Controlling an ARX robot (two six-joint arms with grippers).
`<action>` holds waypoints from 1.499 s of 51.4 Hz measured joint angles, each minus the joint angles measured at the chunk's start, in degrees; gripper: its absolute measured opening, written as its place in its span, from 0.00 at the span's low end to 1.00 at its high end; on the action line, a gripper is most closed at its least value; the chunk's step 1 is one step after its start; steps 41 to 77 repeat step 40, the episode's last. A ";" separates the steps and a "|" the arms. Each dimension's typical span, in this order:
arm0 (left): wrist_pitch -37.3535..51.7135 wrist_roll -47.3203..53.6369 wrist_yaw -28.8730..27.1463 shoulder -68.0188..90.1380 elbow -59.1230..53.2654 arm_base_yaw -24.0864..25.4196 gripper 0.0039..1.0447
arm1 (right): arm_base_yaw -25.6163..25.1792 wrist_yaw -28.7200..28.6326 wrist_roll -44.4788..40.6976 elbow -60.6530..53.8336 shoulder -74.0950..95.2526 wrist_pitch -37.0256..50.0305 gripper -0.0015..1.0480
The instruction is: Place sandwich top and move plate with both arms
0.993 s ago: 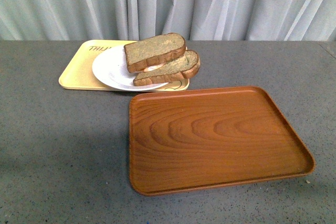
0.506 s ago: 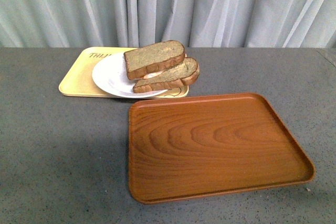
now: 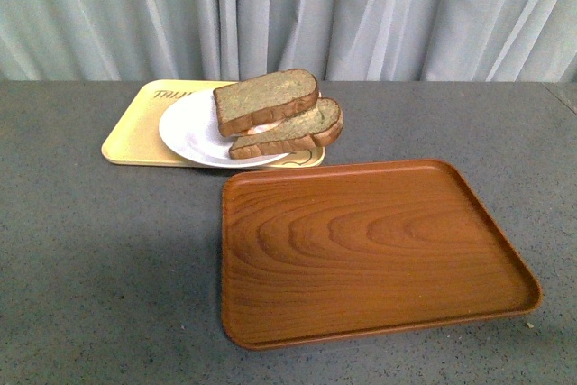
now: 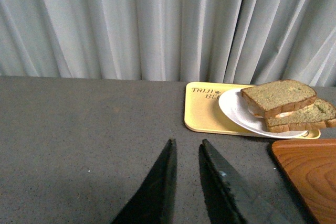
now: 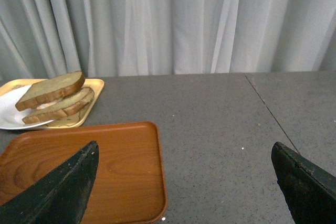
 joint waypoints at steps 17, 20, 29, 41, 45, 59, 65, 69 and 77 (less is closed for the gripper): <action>0.00 0.00 0.00 -0.02 0.00 0.00 0.68 | 0.00 -0.02 0.00 0.00 0.00 0.00 0.91; 0.00 0.00 0.00 -0.02 0.00 0.00 0.78 | 0.00 -0.02 -0.02 0.00 0.00 0.00 0.91; 0.00 0.13 0.00 -0.02 0.00 0.00 0.91 | 0.00 -0.02 0.00 0.00 0.00 0.00 0.91; 0.00 0.13 0.00 -0.02 0.00 0.00 0.92 | 0.00 -0.02 0.00 0.00 0.00 0.00 0.91; 0.00 0.13 0.00 -0.02 0.00 0.00 0.92 | 0.00 -0.02 0.00 0.00 0.00 0.00 0.91; 0.00 0.13 0.00 -0.02 0.00 0.00 0.92 | 0.00 -0.02 0.00 0.00 0.00 0.00 0.91; 0.00 0.13 0.00 -0.02 0.00 0.00 0.92 | 0.00 -0.02 0.00 0.00 0.00 0.00 0.91; 0.00 0.13 0.00 -0.02 0.00 0.00 0.92 | 0.00 -0.02 0.00 0.00 0.00 0.00 0.91; 0.00 0.13 0.00 -0.02 0.00 0.00 0.92 | 0.00 -0.02 0.00 0.00 0.00 0.00 0.91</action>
